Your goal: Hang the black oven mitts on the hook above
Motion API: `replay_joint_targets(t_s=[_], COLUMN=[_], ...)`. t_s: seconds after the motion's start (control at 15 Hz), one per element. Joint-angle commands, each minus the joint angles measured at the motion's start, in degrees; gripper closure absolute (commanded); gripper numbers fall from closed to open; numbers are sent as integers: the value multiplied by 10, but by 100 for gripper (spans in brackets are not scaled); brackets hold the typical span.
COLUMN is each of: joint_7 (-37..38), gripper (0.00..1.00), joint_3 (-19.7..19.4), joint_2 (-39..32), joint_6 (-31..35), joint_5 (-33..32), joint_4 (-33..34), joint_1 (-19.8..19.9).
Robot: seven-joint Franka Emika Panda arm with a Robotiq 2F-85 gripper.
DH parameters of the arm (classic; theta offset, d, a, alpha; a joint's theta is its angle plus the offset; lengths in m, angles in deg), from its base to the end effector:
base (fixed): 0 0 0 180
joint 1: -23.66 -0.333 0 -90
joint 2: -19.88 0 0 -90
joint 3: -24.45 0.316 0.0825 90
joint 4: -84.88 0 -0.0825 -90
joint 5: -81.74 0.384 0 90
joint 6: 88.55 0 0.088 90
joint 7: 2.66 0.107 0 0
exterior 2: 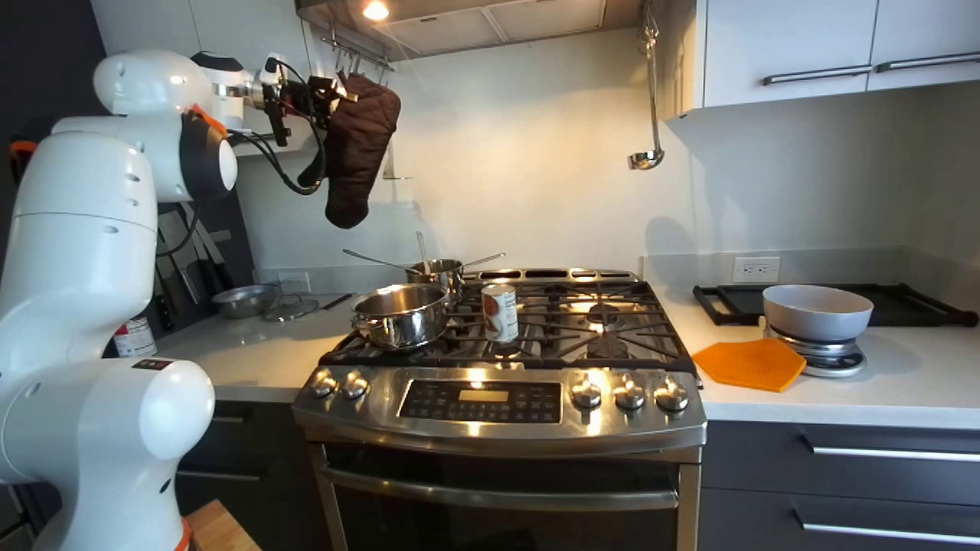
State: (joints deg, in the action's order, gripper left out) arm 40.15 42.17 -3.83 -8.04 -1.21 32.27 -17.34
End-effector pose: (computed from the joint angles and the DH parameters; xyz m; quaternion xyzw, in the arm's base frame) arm 0.4793 0.4282 0.7552 0.7982 -0.0401 0.4767 0.3660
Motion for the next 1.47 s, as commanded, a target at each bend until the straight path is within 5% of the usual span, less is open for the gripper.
replay_joint_targets(t_s=[0.0, 0.53, 0.93, 1.4], joint_7=[-34, -63, -124, -287], gripper=[0, 0, 0, 0], joint_3=[35, 90, 121, 120], joint_2=[20, 38, 88, 238], joint_6=[-4, -23, -149, -282], joint_5=[90, 285, 424, 581], joint_4=[16, 62, 71, 27], joint_1=[10, 23, 34, 82])
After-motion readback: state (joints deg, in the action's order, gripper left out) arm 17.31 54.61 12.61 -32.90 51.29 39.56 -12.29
